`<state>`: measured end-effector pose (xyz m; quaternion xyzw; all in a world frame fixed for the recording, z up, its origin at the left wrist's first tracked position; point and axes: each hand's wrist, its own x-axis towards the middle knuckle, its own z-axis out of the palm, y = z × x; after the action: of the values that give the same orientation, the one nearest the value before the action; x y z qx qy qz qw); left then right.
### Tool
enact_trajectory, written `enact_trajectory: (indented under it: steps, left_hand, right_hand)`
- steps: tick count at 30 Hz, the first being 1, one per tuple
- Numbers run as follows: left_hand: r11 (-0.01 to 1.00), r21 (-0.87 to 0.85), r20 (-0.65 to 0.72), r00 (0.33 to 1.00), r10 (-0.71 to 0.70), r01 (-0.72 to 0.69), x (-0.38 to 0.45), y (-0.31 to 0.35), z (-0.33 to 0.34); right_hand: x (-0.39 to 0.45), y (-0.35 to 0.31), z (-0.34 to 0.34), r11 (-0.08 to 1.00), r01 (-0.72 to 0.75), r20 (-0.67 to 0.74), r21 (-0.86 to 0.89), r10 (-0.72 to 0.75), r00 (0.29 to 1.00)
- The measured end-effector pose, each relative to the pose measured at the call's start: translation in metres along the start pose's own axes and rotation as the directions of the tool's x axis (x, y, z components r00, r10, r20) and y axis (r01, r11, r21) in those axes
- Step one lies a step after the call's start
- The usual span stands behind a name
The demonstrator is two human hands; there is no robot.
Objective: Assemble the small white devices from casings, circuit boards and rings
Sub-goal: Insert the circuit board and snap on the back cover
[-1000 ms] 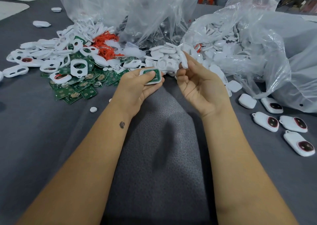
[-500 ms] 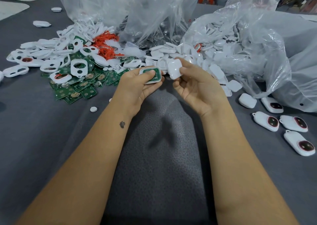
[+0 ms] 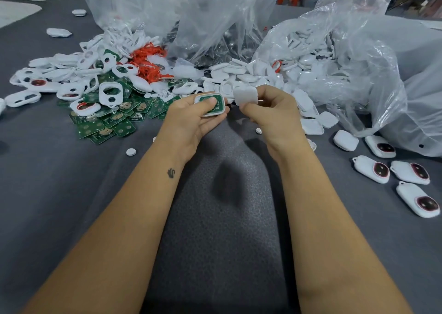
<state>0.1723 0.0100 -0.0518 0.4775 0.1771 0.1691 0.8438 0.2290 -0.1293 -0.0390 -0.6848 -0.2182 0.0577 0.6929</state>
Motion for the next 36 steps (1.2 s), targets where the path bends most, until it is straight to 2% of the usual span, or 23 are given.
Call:
enact_trajectory:
  steps: [6,9,12,17,21,25,36]
  left_hand:
    - [0.999,0.000,0.007,0.999,0.032,-0.032,-0.001,0.001,0.001]
    - [0.999,-0.039,0.004,0.999,0.032,-0.032,-0.001,0.001,0.002]
    - [0.997,-0.074,0.009,1.000,-0.002,0.003,-0.002,0.002,0.003]
    - [0.966,-0.219,0.047,0.991,-0.127,0.134,-0.003,0.006,0.004]
    - [0.963,-0.191,0.089,0.980,-0.178,0.192,-0.003,0.008,0.003]
    - [0.959,-0.171,0.127,0.971,-0.204,0.224,-0.005,0.007,0.005]
    - [0.948,-0.179,0.195,0.954,-0.229,0.264,-0.004,0.005,0.005]
  right_hand:
    - [0.000,-0.001,0.001,0.999,0.024,0.062,-0.046,-0.021,0.998]
    - [0.001,-0.004,0.003,0.998,0.008,0.038,-0.057,-0.006,0.999]
    - [0.002,-0.005,0.005,0.999,-0.054,-0.006,0.004,0.054,0.999]
    - [0.002,-0.004,0.005,0.995,-0.042,-0.020,-0.096,0.041,0.999]
    - [0.002,-0.003,0.007,0.996,-0.026,-0.060,-0.088,0.021,0.998]
    - [0.002,-0.003,0.012,0.998,-0.027,-0.038,-0.062,0.025,0.999]
    - [0.002,0.003,0.019,0.983,-0.040,-0.013,-0.182,0.038,0.999]
